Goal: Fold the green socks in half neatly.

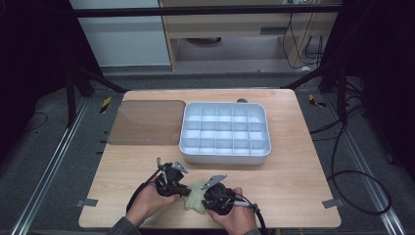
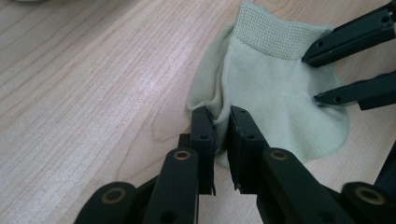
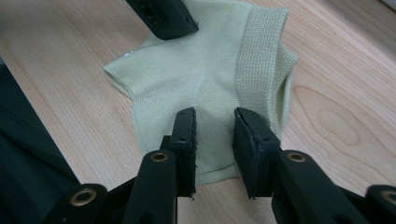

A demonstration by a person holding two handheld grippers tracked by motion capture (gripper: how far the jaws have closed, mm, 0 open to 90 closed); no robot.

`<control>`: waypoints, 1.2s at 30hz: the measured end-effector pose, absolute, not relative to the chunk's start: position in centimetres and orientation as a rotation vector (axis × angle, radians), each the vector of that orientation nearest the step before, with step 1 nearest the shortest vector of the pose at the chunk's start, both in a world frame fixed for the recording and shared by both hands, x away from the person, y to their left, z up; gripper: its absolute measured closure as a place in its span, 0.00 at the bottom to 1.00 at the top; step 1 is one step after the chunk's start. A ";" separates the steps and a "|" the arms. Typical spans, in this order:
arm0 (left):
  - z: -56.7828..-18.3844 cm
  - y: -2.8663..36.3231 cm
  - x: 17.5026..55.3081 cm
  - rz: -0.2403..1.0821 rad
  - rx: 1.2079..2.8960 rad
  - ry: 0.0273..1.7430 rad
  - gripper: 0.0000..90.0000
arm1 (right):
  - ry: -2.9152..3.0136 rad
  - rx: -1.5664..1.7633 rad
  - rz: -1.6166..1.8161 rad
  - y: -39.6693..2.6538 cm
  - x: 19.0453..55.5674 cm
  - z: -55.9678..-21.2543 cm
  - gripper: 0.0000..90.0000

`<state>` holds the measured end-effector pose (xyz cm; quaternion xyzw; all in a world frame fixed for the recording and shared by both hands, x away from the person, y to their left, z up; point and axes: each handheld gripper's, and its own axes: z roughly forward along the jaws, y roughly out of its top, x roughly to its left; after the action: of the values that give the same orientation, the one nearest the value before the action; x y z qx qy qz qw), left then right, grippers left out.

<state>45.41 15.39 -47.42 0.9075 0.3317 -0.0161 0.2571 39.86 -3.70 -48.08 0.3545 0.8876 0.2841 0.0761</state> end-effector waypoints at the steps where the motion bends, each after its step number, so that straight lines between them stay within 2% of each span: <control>1: -47.4 15.4 45.4 -0.043 2.462 0.902 0.91 | 2.661 1.062 0.851 -3.7 39.9 -48.1 0.77; 36: -44.2 14.4 44.1 0.010 2.508 0.809 0.94 | 2.668 1.062 0.854 -3.8 39.9 -48.1 0.78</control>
<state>44.10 14.42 -44.24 0.9213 0.2972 0.0038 0.2506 39.90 -3.83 -48.14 0.3536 0.8882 0.2843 0.0727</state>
